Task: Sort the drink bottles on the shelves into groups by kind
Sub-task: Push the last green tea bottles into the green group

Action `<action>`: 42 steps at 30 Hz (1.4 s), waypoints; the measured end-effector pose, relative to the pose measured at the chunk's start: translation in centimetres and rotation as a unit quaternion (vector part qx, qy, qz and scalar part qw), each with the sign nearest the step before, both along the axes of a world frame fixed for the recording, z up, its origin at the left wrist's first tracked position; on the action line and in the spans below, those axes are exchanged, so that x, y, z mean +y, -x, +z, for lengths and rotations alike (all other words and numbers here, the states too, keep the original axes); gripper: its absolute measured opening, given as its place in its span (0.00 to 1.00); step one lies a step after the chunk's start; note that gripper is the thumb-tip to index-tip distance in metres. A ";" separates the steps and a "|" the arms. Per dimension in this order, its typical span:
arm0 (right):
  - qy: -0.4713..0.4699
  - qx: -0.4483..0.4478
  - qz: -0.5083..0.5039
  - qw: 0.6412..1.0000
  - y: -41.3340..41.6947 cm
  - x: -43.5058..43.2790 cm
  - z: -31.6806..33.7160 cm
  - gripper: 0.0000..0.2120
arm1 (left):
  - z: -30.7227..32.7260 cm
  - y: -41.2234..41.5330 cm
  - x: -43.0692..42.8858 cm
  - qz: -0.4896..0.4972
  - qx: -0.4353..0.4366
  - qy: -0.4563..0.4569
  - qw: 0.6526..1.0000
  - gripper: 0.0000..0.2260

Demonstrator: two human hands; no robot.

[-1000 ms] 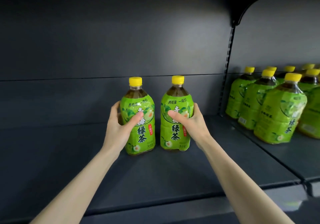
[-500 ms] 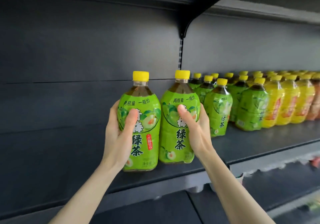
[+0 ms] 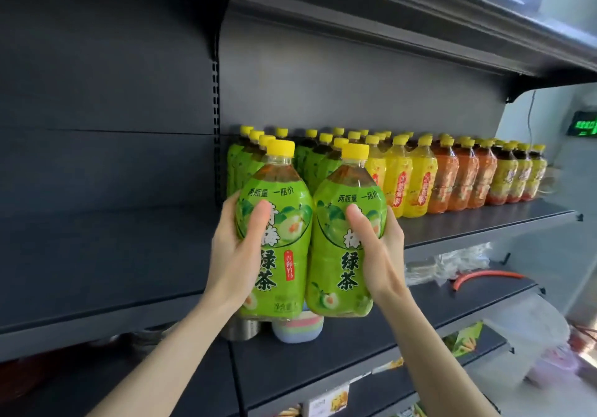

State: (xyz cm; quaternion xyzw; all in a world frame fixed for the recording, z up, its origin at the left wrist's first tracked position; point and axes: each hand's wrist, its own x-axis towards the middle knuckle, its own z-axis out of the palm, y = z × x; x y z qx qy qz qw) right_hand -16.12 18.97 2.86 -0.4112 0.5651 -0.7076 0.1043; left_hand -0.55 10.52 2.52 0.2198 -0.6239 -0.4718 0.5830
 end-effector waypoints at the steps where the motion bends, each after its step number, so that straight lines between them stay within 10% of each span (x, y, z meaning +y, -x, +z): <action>1: 0.005 0.000 -0.002 1.000 1.0 -0.1 0.1 0.56 | 0.1 1.2 -0.2 0.000 -0.001 0.001 1.000 0.30; 28: -0.049 -0.020 0.136 0.989 17.3 -9.9 -1.5 0.50 | -2.3 17.1 -6.1 0.206 -0.079 0.047 0.974 0.32; 42: -0.037 0.014 0.131 0.991 17.8 -9.9 -1.7 0.48 | -1.3 14.3 -5.8 0.312 -0.345 0.306 0.831 0.35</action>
